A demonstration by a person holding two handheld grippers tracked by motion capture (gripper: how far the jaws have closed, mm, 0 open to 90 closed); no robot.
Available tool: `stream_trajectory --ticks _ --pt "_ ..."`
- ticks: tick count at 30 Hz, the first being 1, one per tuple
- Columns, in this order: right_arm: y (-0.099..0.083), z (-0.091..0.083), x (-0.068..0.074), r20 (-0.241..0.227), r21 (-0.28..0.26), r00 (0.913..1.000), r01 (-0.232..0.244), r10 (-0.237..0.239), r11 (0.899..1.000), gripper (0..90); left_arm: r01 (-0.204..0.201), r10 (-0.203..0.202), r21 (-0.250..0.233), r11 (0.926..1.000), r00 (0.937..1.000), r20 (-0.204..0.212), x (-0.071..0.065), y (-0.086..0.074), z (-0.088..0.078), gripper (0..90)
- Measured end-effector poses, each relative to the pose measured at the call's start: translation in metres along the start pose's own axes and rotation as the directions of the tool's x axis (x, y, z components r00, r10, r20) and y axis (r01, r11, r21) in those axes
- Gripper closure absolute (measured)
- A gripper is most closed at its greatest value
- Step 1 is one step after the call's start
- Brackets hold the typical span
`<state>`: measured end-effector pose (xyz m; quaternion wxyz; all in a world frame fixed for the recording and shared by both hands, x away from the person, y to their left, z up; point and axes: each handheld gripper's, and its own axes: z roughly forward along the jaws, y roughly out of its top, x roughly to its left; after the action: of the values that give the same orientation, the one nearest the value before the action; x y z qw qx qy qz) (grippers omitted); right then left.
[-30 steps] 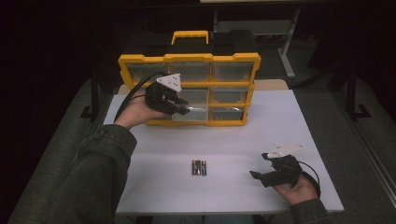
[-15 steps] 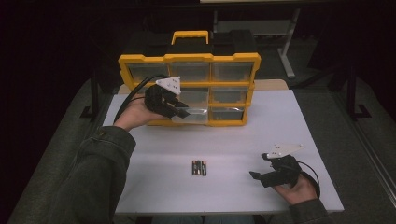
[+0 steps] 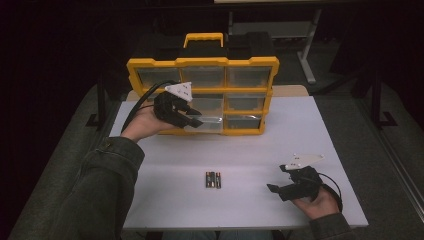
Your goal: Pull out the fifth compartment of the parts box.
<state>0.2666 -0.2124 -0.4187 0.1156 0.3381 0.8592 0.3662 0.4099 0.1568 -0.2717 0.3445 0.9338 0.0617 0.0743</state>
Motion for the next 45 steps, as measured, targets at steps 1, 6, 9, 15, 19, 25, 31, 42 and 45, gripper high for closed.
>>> stream_trajectory --ticks 1,6,9,15,19,25,31,42,45 --pt "0.000 0.000 0.000 0.000 0.000 1.0000 0.000 0.000 1.000 19.4 -0.001 0.001 0.000 1.0000 1.0000 -0.002 0.000 0.000 0.000 68.0" --pt "0.000 0.000 0.000 0.000 0.000 1.0000 -0.001 0.001 1.000 19.4 -0.001 0.001 -0.005 1.0000 1.0000 0.004 0.000 0.000 0.000 69.0" --pt "0.000 0.000 0.000 -0.002 0.002 1.0000 0.000 0.000 1.000 19.3 -0.004 0.004 -0.009 1.0000 0.9999 0.015 0.001 0.000 0.000 70.0" --pt "0.000 0.000 0.000 -0.003 0.005 1.0000 -0.003 0.003 1.000 19.3 -0.006 0.006 -0.010 0.9999 0.9998 0.021 0.001 0.000 0.000 70.8" --pt "0.000 0.000 0.000 -0.003 0.005 1.0000 -0.004 0.004 1.000 19.2 -0.008 0.008 -0.006 0.9999 0.9997 0.023 0.001 -0.001 -0.001 70.0" --pt "0.000 0.002 -0.001 -0.003 0.008 1.0000 -0.002 0.002 1.000 19.0 0.004 -0.003 -0.040 0.9992 0.9998 0.019 0.000 0.000 -0.005 61.3" --pt "-0.001 0.001 -0.002 0.002 0.008 1.0000 -0.008 0.008 1.000 19.0 -0.009 0.011 -0.076 0.9971 0.9997 0.022 -0.004 0.001 -0.013 57.6" --pt "-0.003 0.003 -0.002 0.013 0.007 0.9996 -0.026 0.026 1.000 18.9 0.026 -0.028 -0.168 0.9854 0.9995 -0.011 -0.017 -0.007 -0.046 51.6" --pt "-0.003 0.004 -0.003 0.015 0.007 0.9993 -0.034 0.034 0.999 18.9 0.034 -0.038 -0.174 0.9841 0.9990 -0.023 -0.024 -0.012 -0.054 49.5"
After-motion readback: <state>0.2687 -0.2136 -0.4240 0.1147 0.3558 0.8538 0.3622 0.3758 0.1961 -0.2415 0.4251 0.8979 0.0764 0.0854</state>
